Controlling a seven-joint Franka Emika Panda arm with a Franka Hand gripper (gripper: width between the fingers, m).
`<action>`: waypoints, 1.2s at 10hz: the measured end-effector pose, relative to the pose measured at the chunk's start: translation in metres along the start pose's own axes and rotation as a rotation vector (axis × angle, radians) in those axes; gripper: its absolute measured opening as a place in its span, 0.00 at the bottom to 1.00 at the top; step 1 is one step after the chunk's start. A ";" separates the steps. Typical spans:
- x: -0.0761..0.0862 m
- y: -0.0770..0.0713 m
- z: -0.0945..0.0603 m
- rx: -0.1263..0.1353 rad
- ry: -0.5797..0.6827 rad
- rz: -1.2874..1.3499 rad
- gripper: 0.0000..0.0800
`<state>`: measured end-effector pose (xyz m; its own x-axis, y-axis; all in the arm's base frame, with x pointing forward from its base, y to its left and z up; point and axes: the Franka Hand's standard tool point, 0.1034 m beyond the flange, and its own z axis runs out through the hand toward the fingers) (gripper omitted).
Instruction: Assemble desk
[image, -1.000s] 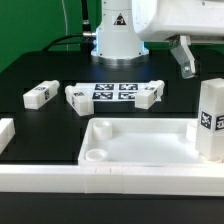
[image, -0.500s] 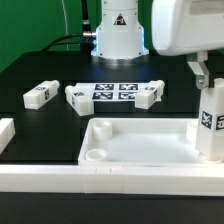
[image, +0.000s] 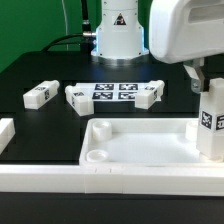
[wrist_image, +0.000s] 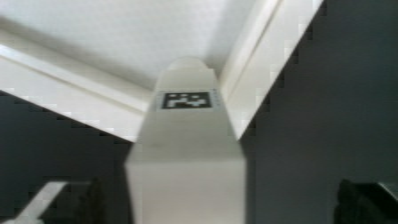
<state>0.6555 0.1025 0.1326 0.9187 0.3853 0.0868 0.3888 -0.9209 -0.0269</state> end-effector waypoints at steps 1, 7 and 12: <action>-0.001 0.000 0.002 0.001 -0.002 0.000 0.81; 0.000 0.009 0.009 -0.006 0.016 -0.060 0.59; 0.000 0.008 0.009 -0.005 0.017 -0.042 0.36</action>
Offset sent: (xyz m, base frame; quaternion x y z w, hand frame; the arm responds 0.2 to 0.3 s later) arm 0.0019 -0.0053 -0.0071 -0.0116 0.0170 -0.0204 0.9996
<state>0.6596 0.0955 0.1235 0.9005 0.4223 0.1042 0.4262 -0.9044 -0.0180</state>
